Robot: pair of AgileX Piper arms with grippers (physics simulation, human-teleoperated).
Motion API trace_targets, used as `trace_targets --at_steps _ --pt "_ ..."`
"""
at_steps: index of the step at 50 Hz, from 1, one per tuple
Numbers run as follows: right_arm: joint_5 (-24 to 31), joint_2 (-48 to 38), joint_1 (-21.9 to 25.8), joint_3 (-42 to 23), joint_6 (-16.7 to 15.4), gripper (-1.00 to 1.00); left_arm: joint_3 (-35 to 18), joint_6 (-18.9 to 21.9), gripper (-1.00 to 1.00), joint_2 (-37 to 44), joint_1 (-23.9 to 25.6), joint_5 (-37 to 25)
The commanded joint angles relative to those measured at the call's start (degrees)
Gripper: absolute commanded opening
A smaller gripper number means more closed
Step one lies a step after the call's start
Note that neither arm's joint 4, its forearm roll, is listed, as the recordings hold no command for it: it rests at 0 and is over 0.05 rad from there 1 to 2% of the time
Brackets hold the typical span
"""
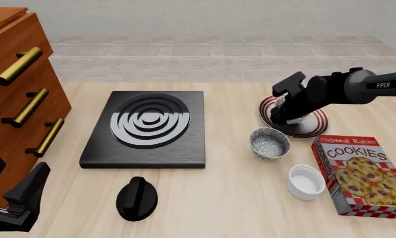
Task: Pick the akita bowl from table center and place it on the plate.
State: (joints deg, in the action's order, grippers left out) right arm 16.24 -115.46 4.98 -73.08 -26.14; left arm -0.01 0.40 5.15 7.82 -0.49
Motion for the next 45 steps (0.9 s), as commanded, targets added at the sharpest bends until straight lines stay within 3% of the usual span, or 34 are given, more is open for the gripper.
trace_targets --at_steps 1,37,45 --pt "-0.1 0.9 0.3 -0.1 0.0 1.0 0.0 0.0 1.0 0.2 0.1 0.1" --pt "1.7 6.2 -0.1 0.8 -1.2 1.0 0.0 0.0 1.0 -0.1 0.2 -0.2" --pt "3.4 10.5 0.4 1.6 -3.1 1.0 0.0 0.1 1.0 0.0 0.3 -0.1"
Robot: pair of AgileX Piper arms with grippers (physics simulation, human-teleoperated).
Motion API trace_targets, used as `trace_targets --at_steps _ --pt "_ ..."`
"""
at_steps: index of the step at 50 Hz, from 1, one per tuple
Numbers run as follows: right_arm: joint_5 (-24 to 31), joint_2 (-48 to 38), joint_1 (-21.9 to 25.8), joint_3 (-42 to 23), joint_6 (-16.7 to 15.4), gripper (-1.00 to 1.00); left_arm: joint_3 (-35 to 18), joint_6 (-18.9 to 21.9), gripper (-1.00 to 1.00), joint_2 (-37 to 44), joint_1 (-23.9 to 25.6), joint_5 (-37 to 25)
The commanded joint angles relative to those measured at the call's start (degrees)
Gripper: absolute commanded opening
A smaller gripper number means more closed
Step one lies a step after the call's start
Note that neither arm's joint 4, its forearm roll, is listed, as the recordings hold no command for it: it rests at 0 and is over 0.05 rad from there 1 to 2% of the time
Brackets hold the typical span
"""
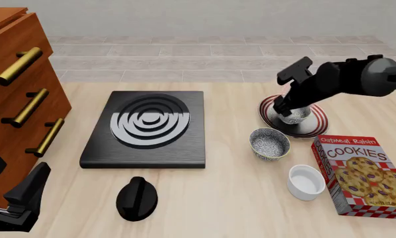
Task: Pick the akita bowl from table center and place it on the plate.
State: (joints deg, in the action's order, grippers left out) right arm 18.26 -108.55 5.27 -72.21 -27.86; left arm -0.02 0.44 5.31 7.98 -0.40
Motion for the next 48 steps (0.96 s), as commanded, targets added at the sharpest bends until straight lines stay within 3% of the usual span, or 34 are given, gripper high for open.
trace_targets --at_steps 1,18,20,31,43,48 --pt "1.4 4.1 0.1 0.9 -1.7 1.0 0.0 0.1 1.0 -0.2 0.1 -0.2" --pt "3.0 11.2 1.5 3.2 -2.9 1.0 0.0 0.1 1.0 -0.5 0.3 -0.4" --pt "2.6 13.1 1.4 4.8 -5.0 1.0 0.0 0.1 1.0 -0.4 0.3 -0.4" --pt "3.0 19.1 0.9 8.8 -7.0 1.0 0.0 -0.1 1.0 -0.6 -0.1 -0.6" --pt "4.0 29.4 0.6 14.7 -12.0 1.0 0.0 0.3 1.0 -1.1 -0.4 -1.1" --pt "3.6 32.6 1.8 17.4 -11.7 1.0 0.0 0.2 1.0 -0.3 -0.4 -0.4"
